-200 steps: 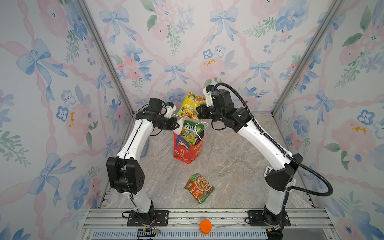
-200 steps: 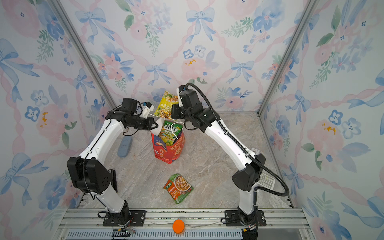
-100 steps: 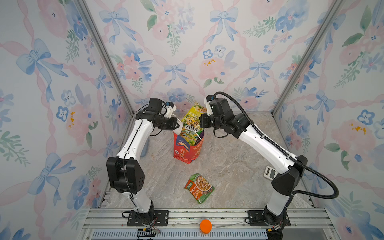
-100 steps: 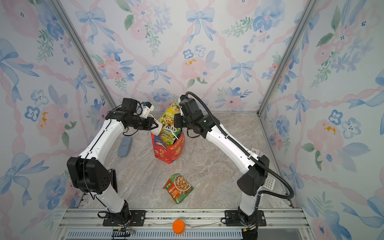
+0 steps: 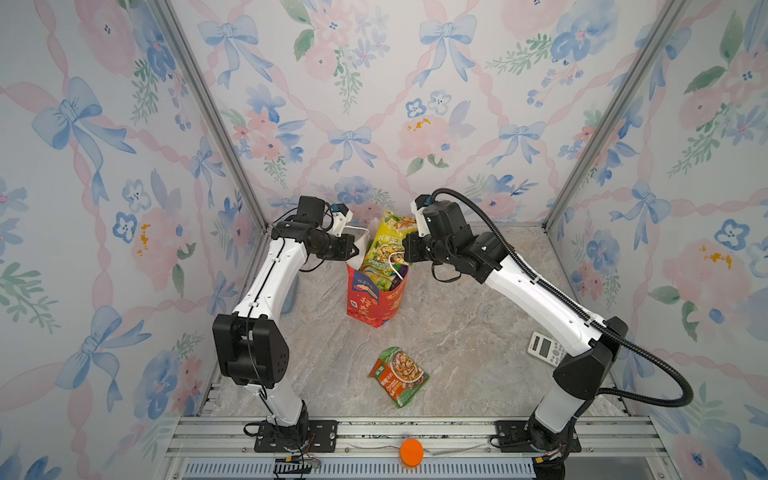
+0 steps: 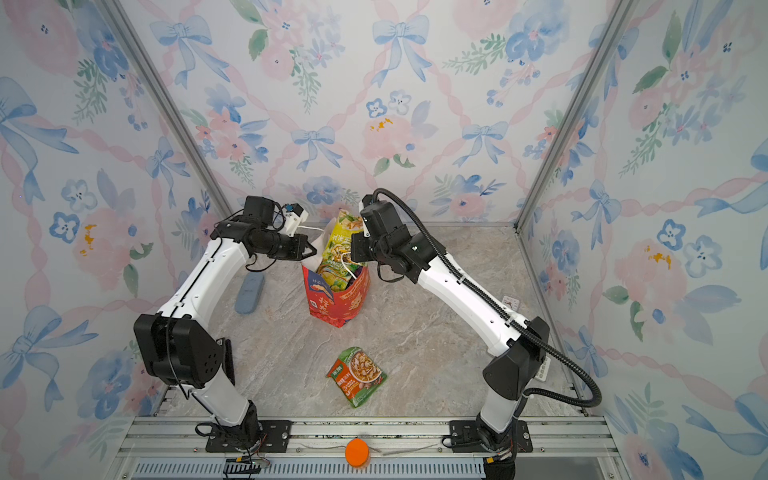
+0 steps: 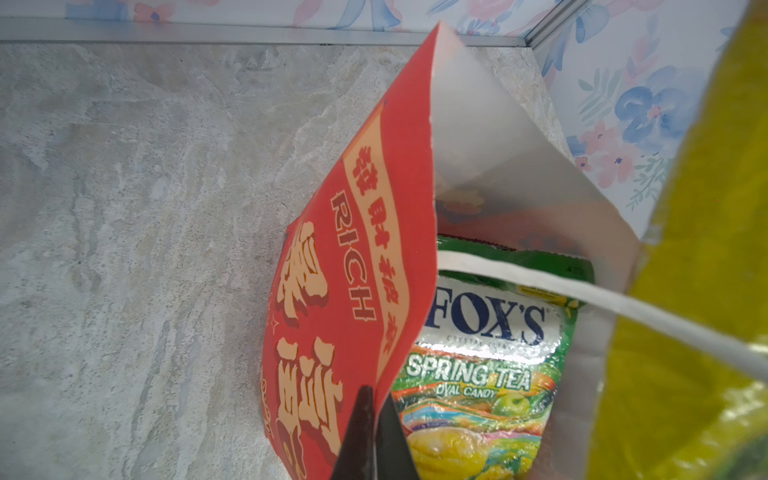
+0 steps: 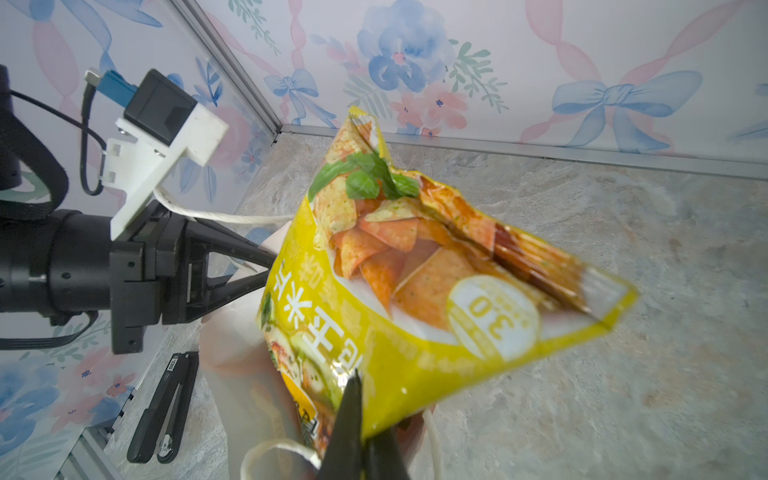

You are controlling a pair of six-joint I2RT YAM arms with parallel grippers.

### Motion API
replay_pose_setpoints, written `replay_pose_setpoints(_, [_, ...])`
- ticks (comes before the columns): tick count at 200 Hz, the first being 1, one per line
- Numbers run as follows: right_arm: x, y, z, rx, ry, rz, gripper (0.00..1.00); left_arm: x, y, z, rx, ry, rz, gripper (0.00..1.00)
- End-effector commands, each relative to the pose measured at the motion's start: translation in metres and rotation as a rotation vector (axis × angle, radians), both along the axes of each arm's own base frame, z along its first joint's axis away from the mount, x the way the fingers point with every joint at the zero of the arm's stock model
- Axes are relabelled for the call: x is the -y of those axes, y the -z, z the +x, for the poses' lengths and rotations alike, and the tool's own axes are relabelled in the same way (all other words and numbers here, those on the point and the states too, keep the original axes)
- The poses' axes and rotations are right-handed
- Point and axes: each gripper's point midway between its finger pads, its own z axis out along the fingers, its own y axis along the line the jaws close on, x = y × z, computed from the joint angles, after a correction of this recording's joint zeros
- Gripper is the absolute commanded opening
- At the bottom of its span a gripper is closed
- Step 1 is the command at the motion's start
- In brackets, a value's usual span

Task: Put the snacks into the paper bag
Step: 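Lower the yellow packet into the bag mouth with the right gripper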

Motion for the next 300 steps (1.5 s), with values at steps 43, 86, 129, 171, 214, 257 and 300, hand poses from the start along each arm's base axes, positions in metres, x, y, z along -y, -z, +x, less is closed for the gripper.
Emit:
replay_pose_setpoints(43, [-0.03, 0.019, -0.017, -0.068, -0.095, -0.011, 0.02, 0.002, 0.015, -0.008, -0.06, 0.007, 0.009, 0.0])
replay_pose_setpoints(86, [-0.042, 0.039, -0.013, -0.107, -0.102, -0.013, 0.01, 0.002, 0.015, -0.008, -0.058, 0.008, 0.008, 0.0])
replay_pose_setpoints(129, [-0.043, 0.048, -0.007, -0.113, -0.086, -0.025, 0.05, 0.002, 0.015, -0.008, -0.058, 0.009, 0.009, 0.0])
replay_pose_setpoints(171, [-0.03, 0.04, -0.005, -0.091, -0.05, -0.035, 0.49, 0.001, 0.014, -0.008, -0.057, 0.007, 0.01, 0.0])
replay_pose_setpoints(214, [-0.008, -0.003, -0.001, 0.037, -0.012, -0.09, 0.65, 0.001, 0.014, -0.009, -0.055, 0.007, 0.011, 0.0])
replay_pose_setpoints(257, [-0.003, -0.018, 0.003, 0.096, -0.006, -0.149, 0.62, 0.001, 0.015, -0.008, -0.057, 0.007, 0.011, 0.0])
replay_pose_setpoints(300, [-0.021, -0.012, 0.006, 0.11, -0.053, -0.243, 0.43, 0.001, 0.015, -0.008, -0.059, 0.006, 0.013, 0.0])
